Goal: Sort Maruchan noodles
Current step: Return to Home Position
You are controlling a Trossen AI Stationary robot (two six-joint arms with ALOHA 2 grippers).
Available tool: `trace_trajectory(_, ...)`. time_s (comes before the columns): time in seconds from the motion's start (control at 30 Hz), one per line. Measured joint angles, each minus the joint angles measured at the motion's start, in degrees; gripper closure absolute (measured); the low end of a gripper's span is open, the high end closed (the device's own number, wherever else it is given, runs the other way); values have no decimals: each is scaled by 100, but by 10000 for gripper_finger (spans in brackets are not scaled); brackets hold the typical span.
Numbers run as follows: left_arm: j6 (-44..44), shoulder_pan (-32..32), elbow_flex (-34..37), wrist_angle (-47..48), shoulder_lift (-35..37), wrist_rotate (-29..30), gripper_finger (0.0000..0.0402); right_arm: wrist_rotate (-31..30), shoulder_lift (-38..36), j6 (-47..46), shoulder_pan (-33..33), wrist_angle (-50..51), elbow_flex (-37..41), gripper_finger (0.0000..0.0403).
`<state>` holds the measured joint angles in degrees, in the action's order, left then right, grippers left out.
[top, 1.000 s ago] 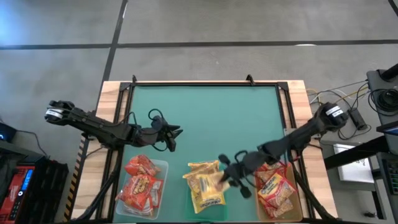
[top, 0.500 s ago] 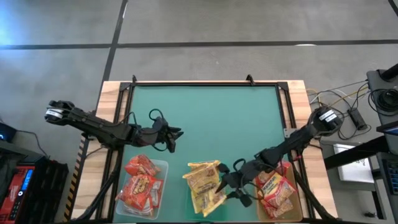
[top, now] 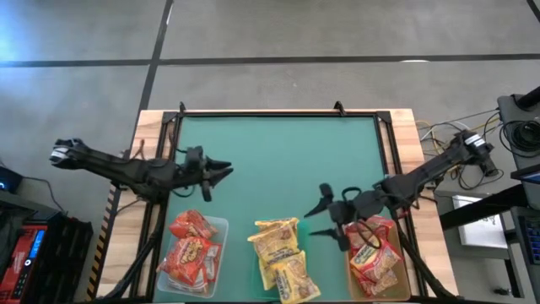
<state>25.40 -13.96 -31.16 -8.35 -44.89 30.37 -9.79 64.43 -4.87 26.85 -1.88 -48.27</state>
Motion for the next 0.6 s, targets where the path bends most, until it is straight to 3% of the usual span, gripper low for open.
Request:
trace_trajectory(0.3, -227, -58, -9, 1140, 623, 157, 308, -1439, -711, 242, -29, 672, 496, 175)
trace_trajectory(0.6, -239, -58, -6, 2026, 1606, 784, 308, -1827, -1410, -641, -103, 470, 1704, 174)
